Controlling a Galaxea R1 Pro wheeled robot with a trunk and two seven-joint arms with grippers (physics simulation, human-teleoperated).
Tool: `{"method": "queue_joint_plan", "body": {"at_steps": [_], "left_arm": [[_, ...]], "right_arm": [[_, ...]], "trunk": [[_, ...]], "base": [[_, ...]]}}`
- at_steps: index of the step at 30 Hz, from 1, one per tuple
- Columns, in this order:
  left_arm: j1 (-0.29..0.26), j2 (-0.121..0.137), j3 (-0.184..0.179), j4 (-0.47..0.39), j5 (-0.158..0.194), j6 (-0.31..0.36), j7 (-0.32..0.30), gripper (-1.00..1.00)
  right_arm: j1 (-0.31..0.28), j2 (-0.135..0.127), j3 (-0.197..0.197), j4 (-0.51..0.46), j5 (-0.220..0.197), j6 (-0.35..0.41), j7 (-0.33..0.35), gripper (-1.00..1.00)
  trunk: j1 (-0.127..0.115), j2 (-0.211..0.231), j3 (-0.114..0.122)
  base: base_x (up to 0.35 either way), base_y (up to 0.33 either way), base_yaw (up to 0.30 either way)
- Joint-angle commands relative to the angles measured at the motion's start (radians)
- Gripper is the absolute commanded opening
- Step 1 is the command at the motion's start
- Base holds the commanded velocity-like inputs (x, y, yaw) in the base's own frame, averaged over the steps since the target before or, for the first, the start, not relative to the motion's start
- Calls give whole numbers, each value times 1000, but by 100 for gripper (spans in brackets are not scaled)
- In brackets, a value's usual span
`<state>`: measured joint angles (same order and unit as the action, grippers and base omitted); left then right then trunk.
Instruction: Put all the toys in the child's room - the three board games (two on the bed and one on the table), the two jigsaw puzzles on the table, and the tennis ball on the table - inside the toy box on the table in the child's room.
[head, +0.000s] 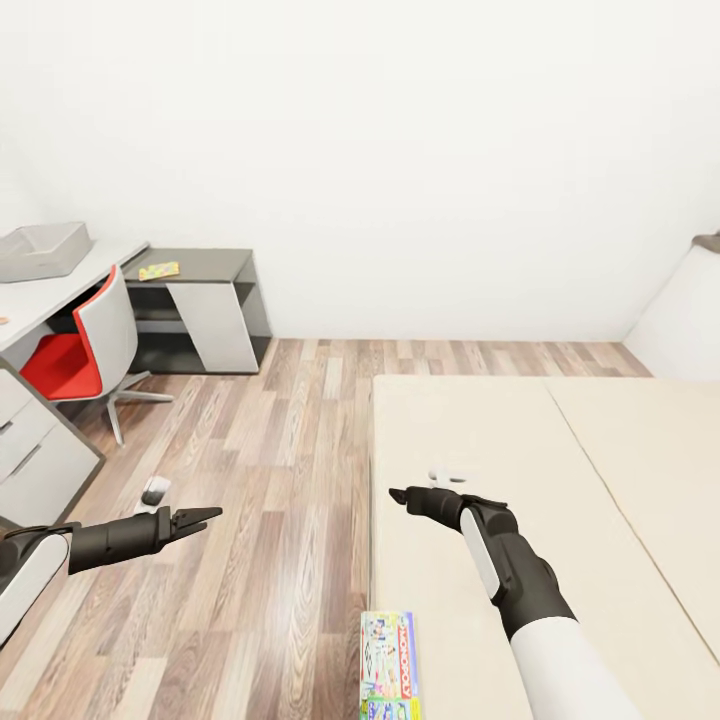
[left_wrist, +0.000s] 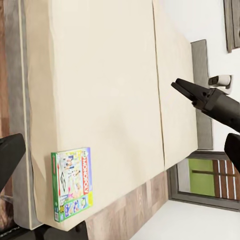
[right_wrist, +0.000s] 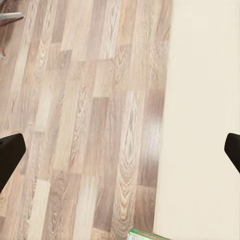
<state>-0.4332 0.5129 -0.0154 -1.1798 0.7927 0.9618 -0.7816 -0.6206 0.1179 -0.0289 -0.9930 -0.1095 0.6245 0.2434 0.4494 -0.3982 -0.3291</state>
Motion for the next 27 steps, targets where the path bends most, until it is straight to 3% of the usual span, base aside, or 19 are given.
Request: {"method": "queue_joint_plan", "body": {"at_steps": [1,27], "left_arm": [[-1,1,-1,0,2,3,-2,100],[-1,1,-1,0,2,3,-2,100]], "right_arm": [[-1,1,-3,-1,-7,6,1,100],[-1,2,-2,0,-8,4,1,100]], "trunk": [[1,-2,0],[1,-2,43]], "base": [[0,0,0],[0,0,0]]}}
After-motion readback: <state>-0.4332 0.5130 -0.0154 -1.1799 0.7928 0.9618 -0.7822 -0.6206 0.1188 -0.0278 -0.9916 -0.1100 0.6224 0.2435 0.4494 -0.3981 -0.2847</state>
